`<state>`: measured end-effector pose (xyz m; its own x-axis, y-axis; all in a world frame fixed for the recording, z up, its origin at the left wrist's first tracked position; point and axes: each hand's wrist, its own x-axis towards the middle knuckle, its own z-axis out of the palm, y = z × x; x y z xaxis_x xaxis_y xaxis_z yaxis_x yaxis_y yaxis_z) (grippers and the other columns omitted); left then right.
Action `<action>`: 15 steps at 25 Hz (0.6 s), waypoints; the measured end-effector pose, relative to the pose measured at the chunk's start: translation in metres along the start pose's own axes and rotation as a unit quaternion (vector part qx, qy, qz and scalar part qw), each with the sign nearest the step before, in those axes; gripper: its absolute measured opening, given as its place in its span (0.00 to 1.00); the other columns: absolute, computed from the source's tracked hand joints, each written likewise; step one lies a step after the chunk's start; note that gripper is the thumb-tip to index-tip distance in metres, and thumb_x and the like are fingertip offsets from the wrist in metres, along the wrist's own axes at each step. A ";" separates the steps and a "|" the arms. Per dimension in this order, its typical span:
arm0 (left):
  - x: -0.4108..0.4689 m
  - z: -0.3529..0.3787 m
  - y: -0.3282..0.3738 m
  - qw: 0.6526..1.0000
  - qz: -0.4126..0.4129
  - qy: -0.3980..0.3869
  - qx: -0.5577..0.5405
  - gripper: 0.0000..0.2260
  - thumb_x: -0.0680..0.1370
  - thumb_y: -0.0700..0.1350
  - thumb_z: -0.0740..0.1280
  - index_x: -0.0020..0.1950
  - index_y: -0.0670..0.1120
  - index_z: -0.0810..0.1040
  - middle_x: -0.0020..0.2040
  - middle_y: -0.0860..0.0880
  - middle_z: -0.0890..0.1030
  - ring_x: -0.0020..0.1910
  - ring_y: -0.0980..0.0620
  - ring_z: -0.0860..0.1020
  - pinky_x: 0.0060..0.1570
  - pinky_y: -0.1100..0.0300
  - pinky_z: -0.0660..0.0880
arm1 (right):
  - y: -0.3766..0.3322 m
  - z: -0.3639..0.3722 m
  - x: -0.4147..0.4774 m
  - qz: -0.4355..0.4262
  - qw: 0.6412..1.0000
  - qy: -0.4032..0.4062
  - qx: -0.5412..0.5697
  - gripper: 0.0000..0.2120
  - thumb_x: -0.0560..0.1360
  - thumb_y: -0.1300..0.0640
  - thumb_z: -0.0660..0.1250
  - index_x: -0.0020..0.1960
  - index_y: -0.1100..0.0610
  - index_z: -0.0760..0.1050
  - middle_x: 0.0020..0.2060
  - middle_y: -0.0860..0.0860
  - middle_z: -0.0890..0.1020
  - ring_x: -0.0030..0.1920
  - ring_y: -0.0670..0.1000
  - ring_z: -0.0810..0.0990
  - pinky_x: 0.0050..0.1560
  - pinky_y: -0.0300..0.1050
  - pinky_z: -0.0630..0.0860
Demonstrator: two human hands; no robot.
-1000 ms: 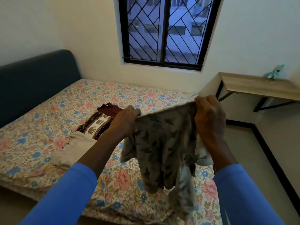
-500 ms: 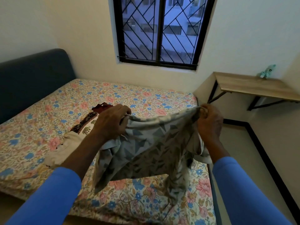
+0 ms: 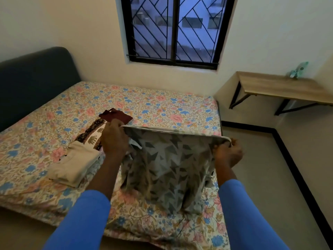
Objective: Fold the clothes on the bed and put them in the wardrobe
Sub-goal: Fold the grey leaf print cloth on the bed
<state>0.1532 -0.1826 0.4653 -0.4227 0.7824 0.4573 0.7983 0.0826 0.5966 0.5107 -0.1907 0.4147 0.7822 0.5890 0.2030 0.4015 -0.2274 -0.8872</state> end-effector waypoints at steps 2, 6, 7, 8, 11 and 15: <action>-0.024 0.007 0.009 0.973 -0.131 0.091 -0.166 0.08 0.80 0.36 0.62 0.55 0.41 0.80 0.53 0.39 0.82 0.53 0.38 0.79 0.49 0.54 0.69 | -0.007 0.002 -0.018 0.096 0.979 0.040 0.174 0.05 0.78 0.50 0.65 0.50 0.48 0.79 0.53 0.56 0.82 0.48 0.56 0.83 0.48 0.55 0.84; -0.021 -0.006 0.016 0.932 -0.062 0.301 -0.193 0.10 0.79 0.35 0.61 0.54 0.40 0.81 0.52 0.40 0.82 0.53 0.42 0.78 0.54 0.57 0.74 | -0.059 -0.010 -0.017 -0.015 0.951 0.167 0.261 0.10 0.80 0.59 0.66 0.56 0.63 0.81 0.50 0.51 0.81 0.51 0.49 0.79 0.52 0.29 0.73; -0.007 -0.008 0.015 0.930 -0.029 0.321 -0.175 0.11 0.79 0.35 0.60 0.54 0.39 0.81 0.53 0.39 0.81 0.52 0.43 0.78 0.55 0.60 0.73 | -0.073 -0.009 -0.008 -0.064 0.953 0.182 0.232 0.11 0.81 0.57 0.65 0.57 0.63 0.81 0.51 0.50 0.80 0.52 0.46 0.78 0.54 0.26 0.69; 0.007 -0.009 0.014 0.934 -0.013 0.318 -0.162 0.12 0.80 0.36 0.59 0.54 0.39 0.82 0.54 0.37 0.80 0.52 0.44 0.77 0.55 0.64 0.71 | -0.081 -0.002 0.006 -0.103 0.958 0.178 0.200 0.13 0.81 0.54 0.65 0.58 0.62 0.81 0.52 0.49 0.79 0.53 0.45 0.76 0.55 0.25 0.67; 0.041 0.022 -0.003 0.977 -0.053 0.183 -0.099 0.15 0.81 0.42 0.57 0.54 0.43 0.83 0.57 0.37 0.77 0.50 0.38 0.77 0.52 0.56 0.71 | -0.071 0.048 0.041 -0.023 0.983 0.097 0.157 0.16 0.81 0.46 0.66 0.55 0.57 0.82 0.51 0.49 0.83 0.52 0.48 0.80 0.56 0.38 0.74; 0.104 0.089 -0.027 0.997 -0.064 0.014 -0.040 0.12 0.78 0.37 0.62 0.55 0.43 0.83 0.54 0.35 0.79 0.52 0.33 0.77 0.50 0.47 0.72 | -0.058 0.107 0.084 -0.022 0.994 0.028 0.102 0.13 0.78 0.47 0.70 0.52 0.56 0.85 0.46 0.52 0.86 0.48 0.53 0.83 0.54 0.53 0.80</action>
<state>0.1256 -0.0484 0.4375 -0.5316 0.7507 0.3923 0.7010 0.1300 0.7013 0.5022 -0.0456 0.4387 0.7931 0.5502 0.2614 0.3356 -0.0367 -0.9413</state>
